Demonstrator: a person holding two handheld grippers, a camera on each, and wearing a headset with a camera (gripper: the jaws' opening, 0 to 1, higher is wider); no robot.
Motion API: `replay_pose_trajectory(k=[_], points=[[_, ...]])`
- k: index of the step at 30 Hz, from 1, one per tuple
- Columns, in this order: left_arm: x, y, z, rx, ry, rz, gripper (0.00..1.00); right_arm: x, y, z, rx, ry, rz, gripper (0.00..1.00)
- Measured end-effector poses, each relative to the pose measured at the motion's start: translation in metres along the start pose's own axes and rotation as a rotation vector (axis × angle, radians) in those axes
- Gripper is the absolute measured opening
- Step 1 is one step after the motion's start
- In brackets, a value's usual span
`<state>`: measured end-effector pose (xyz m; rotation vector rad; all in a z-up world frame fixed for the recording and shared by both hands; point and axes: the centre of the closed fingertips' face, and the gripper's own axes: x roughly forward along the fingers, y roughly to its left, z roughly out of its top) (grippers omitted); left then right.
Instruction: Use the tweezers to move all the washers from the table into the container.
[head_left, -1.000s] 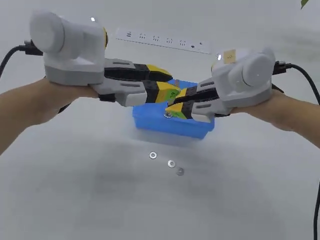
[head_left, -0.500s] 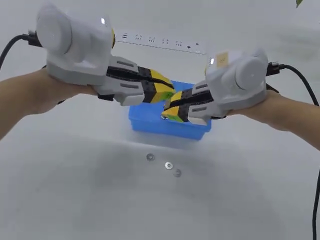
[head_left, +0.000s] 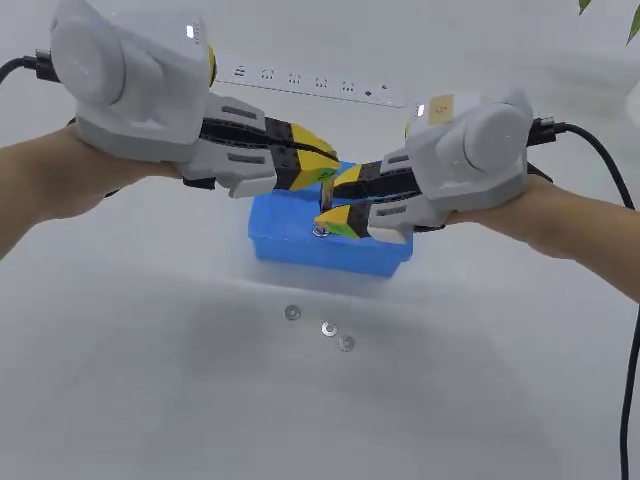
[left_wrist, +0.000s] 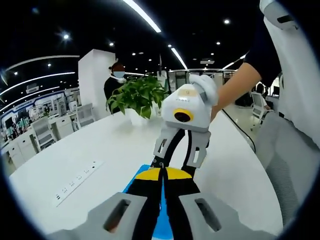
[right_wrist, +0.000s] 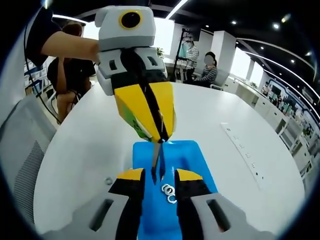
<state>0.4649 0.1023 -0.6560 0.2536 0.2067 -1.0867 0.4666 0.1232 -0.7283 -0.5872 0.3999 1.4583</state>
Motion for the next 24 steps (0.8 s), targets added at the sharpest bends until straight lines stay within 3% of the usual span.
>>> replay_pose_trajectory(k=[4, 6, 9, 13, 14, 16, 19, 24], points=[[-0.007, 0.008, 0.007, 0.006, -0.016, 0.028, 0.04, -0.005, -0.004, 0.005, 0.009, -0.016, -0.033, 0.32], [-0.008, 0.007, 0.01, 0.009, -0.018, 0.033, 0.04, -0.009, -0.013, 0.009, -0.015, -0.042, -0.098, 0.42], [-0.014, 0.005, 0.014, 0.014, -0.019, 0.047, 0.04, -0.015, -0.018, 0.009, 0.031, -0.076, -0.144, 0.57], [-0.02, -0.008, 0.024, 0.034, -0.023, 0.061, 0.04, -0.026, -0.016, 0.005, 0.058, -0.084, -0.172, 0.6], [-0.021, -0.002, 0.026, 0.039, -0.03, 0.064, 0.04, -0.03, -0.014, 0.004, 0.074, -0.095, -0.182, 0.61], [-0.029, -0.007, 0.029, 0.048, -0.036, 0.068, 0.04, -0.039, -0.011, 0.005, 0.086, -0.121, -0.201, 0.63], [-0.04, -0.013, 0.03, 0.06, -0.029, 0.082, 0.04, -0.051, -0.008, 0.0, 0.116, -0.141, -0.238, 0.7], [-0.054, -0.021, 0.031, 0.058, -0.03, 0.104, 0.04, -0.073, 0.005, -0.019, 0.153, -0.132, -0.264, 0.74]])
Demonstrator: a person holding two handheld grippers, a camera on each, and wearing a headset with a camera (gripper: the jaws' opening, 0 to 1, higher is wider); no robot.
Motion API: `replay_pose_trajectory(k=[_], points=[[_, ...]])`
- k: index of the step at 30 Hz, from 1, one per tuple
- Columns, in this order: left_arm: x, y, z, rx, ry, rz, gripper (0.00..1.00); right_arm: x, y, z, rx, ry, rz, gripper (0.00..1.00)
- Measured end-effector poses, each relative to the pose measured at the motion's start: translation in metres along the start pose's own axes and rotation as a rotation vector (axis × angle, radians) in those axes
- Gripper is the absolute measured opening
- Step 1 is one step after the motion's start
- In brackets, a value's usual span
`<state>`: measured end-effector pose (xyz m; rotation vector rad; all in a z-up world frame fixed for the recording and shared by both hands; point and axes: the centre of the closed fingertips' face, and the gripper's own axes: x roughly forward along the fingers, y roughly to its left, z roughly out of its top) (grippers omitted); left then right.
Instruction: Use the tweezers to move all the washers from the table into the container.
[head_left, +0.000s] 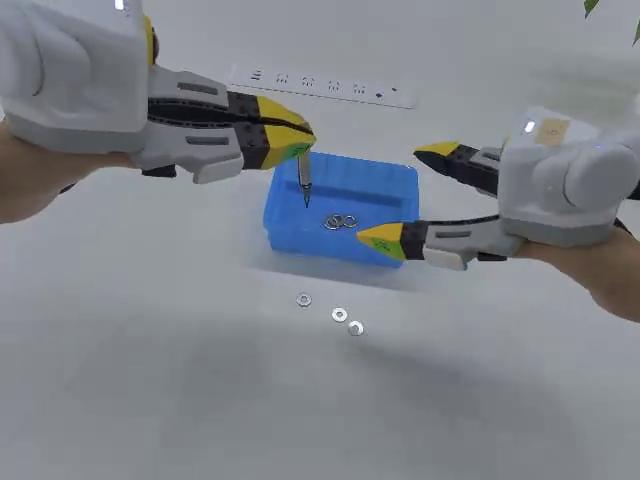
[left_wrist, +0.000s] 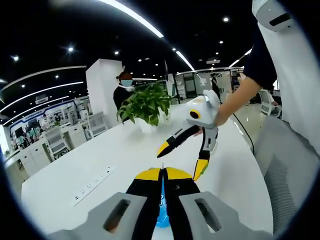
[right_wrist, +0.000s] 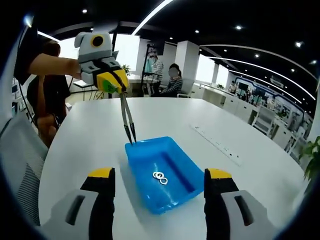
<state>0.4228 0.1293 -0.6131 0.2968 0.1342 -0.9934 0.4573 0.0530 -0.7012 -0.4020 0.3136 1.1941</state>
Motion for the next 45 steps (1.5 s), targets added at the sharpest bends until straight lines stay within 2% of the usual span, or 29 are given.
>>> replay_pose_trajectory(k=[3, 4, 7, 14, 20, 24, 28, 32, 38, 45], points=[[-0.007, -0.006, 0.0, 0.008, 0.001, 0.011, 0.04, -0.016, 0.007, -0.015, 0.013, 0.013, -0.002, 0.77], [-0.01, -0.006, -0.002, 0.015, 0.009, 0.029, 0.04, -0.02, 0.01, -0.018, 0.008, 0.014, -0.006, 0.79], [-0.015, -0.006, -0.004, 0.013, 0.013, 0.048, 0.04, -0.032, 0.016, -0.027, 0.007, 0.024, -0.018, 0.9], [-0.017, -0.022, -0.006, 0.012, 0.014, 0.03, 0.04, -0.051, 0.039, -0.046, 0.013, 0.064, -0.002, 0.98], [-0.016, -0.034, -0.012, 0.029, -0.003, 0.033, 0.04, -0.055, 0.055, -0.046, 0.048, 0.058, 0.002, 1.0], [-0.015, -0.044, -0.022, 0.01, 0.018, 0.006, 0.04, -0.054, 0.065, -0.05, 0.055, 0.062, 0.018, 1.0], [-0.012, -0.057, -0.025, 0.016, -0.003, -0.016, 0.04, -0.053, 0.076, -0.057, 0.056, 0.07, 0.032, 1.0], [-0.005, -0.065, -0.035, 0.021, 0.02, -0.034, 0.04, -0.056, 0.083, -0.062, 0.083, 0.068, 0.034, 1.0], [0.002, -0.075, -0.042, 0.018, 0.034, -0.062, 0.04, -0.062, 0.086, -0.08, 0.115, 0.091, 0.026, 1.0], [0.008, -0.078, -0.047, -0.006, 0.034, -0.074, 0.04, -0.065, 0.088, -0.086, 0.151, 0.093, 0.021, 1.0]])
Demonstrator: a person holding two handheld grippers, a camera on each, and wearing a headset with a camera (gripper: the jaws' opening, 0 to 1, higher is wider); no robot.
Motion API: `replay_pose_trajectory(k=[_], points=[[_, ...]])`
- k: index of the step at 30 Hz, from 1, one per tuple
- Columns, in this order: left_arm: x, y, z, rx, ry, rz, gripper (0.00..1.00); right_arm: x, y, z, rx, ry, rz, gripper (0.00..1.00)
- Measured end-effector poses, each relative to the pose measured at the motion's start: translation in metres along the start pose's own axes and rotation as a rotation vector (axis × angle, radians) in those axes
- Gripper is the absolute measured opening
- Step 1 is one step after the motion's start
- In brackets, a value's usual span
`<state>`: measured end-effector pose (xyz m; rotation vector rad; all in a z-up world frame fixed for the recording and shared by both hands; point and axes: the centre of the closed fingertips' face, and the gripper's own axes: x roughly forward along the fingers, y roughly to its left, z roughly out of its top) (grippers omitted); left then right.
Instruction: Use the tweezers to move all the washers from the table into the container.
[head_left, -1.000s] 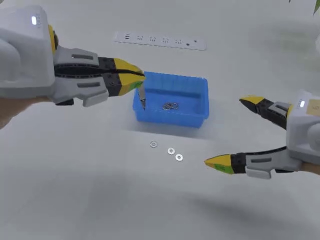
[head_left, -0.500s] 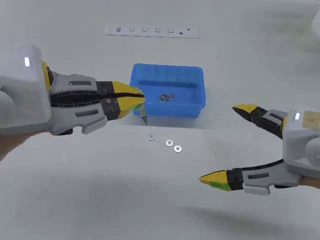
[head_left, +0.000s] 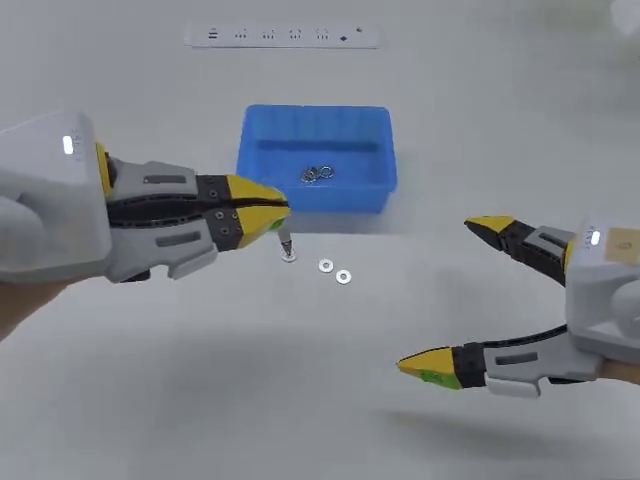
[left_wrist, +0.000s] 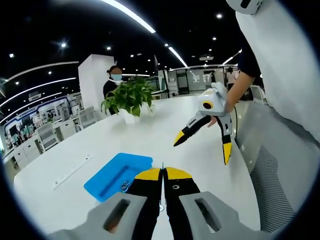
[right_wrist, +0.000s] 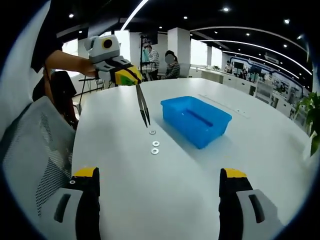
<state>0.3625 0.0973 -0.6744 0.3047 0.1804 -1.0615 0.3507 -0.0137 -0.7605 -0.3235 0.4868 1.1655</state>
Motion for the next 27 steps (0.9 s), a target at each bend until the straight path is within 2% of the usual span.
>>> replay_pose_trajectory(k=[3, 8, 20, 27], points=[[0.002, 0.002, -0.006, -0.005, 0.01, 0.003, 0.04, 0.001, -0.001, -0.002, -0.005, 0.007, 0.0, 1.0], [0.005, 0.004, -0.008, -0.018, 0.006, 0.004, 0.04, 0.001, -0.006, 0.0, -0.002, 0.007, -0.006, 1.0], [0.01, 0.003, -0.017, -0.041, 0.034, -0.006, 0.04, 0.003, -0.002, 0.001, 0.012, 0.008, -0.001, 1.0], [0.009, 0.004, -0.018, -0.054, 0.035, -0.008, 0.04, 0.003, 0.0, 0.003, 0.021, 0.005, 0.003, 0.99]])
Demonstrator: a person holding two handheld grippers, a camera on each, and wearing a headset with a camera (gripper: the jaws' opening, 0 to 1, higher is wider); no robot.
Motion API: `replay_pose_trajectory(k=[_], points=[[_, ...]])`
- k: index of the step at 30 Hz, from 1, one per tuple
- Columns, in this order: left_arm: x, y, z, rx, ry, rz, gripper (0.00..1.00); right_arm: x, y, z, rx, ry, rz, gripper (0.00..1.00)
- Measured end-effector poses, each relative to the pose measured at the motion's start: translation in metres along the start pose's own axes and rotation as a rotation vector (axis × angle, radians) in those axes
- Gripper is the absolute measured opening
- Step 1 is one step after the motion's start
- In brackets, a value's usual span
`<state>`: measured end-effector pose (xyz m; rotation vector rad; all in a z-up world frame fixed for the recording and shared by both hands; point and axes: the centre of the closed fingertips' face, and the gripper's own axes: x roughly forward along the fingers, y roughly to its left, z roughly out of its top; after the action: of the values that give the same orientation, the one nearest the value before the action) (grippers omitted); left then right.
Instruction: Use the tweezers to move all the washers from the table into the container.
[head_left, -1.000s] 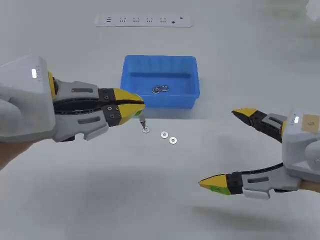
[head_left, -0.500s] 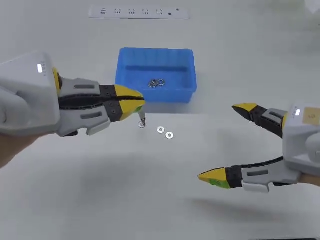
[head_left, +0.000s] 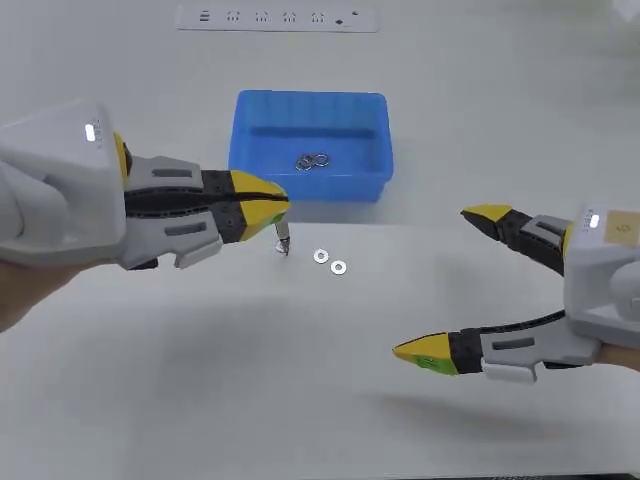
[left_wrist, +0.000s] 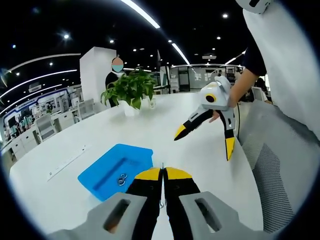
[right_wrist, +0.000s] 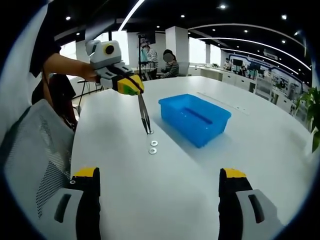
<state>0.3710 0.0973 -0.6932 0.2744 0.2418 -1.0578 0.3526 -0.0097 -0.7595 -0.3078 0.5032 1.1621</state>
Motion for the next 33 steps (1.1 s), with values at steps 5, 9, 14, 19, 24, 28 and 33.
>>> replay_pose_trajectory(k=[5, 9, 14, 19, 24, 28, 33], points=[[0.0, 0.001, 0.0, -0.001, 0.036, -0.013, 0.04, 0.008, 0.006, 0.013, -0.023, -0.02, 0.05, 0.97], [0.002, -0.002, 0.0, -0.001, 0.048, -0.039, 0.04, 0.023, 0.016, 0.032, -0.041, -0.036, 0.126, 0.86], [0.001, 0.001, -0.002, -0.017, 0.05, -0.035, 0.04, 0.041, 0.027, 0.048, -0.151, -0.033, 0.215, 0.78], [0.0, 0.002, -0.002, -0.041, 0.051, -0.03, 0.04, 0.062, 0.032, 0.064, -0.149, -0.05, 0.269, 0.67], [-0.001, 0.001, -0.003, -0.05, 0.053, -0.037, 0.04, 0.083, 0.036, 0.061, -0.234, 0.006, 0.327, 0.57], [0.001, 0.0, -0.002, -0.044, 0.056, -0.039, 0.04, 0.094, 0.037, 0.06, -0.257, 0.028, 0.361, 0.49], [0.004, 0.001, -0.001, -0.052, 0.052, -0.037, 0.04, 0.103, 0.035, 0.061, -0.265, 0.041, 0.389, 0.36]])
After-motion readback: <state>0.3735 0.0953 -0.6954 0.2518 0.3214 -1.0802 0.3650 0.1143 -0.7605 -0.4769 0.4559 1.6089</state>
